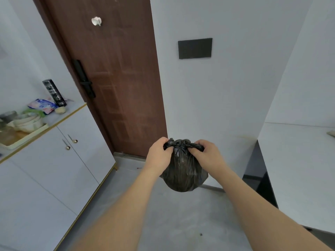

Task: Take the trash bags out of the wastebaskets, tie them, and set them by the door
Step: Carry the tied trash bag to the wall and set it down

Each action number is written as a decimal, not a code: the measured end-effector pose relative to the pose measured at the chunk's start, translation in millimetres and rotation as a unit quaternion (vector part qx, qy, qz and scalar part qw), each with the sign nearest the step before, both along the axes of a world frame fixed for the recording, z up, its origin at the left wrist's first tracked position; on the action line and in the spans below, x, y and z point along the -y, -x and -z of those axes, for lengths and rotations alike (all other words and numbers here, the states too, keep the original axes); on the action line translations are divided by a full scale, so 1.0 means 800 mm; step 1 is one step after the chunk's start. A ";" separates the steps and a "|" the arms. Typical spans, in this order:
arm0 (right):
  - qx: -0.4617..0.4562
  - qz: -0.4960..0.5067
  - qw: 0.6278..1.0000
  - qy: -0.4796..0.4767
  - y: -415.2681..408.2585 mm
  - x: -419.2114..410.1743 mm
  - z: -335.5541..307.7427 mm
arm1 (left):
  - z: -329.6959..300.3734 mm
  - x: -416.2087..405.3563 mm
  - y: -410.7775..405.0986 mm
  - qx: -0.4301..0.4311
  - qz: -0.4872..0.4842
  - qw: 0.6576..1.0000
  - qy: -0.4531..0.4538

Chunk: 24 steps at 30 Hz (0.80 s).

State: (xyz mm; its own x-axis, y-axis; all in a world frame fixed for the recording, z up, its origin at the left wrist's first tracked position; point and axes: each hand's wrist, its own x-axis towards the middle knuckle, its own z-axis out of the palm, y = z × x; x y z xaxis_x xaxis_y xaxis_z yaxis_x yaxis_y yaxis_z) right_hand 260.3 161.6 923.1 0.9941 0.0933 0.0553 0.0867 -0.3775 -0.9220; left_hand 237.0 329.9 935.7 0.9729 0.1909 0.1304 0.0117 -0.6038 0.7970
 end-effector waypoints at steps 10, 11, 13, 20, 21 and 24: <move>-0.108 0.031 0.993 0.035 -0.114 -0.088 0.048 | 0.051 -0.119 -0.152 -0.087 0.144 0.985 -0.037; -0.112 0.033 0.992 0.041 -0.122 -0.092 0.052 | 0.057 -0.123 -0.165 -0.092 0.151 0.983 -0.039; -0.118 0.048 0.990 0.058 -0.138 -0.096 0.064 | 0.075 -0.126 -0.190 -0.103 0.170 0.979 -0.049; -0.181 0.080 0.976 0.086 -0.212 -0.080 0.132 | 0.143 -0.114 -0.283 -0.163 0.259 0.946 -0.110; -0.191 0.079 0.975 0.085 -0.226 -0.079 0.144 | 0.155 -0.112 -0.299 -0.175 0.258 0.943 -0.114; -0.229 0.065 0.968 0.078 -0.270 -0.081 0.186 | 0.196 -0.112 -0.344 -0.215 0.250 0.935 -0.128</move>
State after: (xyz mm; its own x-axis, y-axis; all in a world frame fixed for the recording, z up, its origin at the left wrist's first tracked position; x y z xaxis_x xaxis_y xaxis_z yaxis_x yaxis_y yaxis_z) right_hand 476.5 226.6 773.9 0.9152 -0.0630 -0.3980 -0.3747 -0.4960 -0.7833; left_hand 512.5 419.2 778.6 0.9048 -0.2863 -0.3151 -0.0367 -0.7898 0.6123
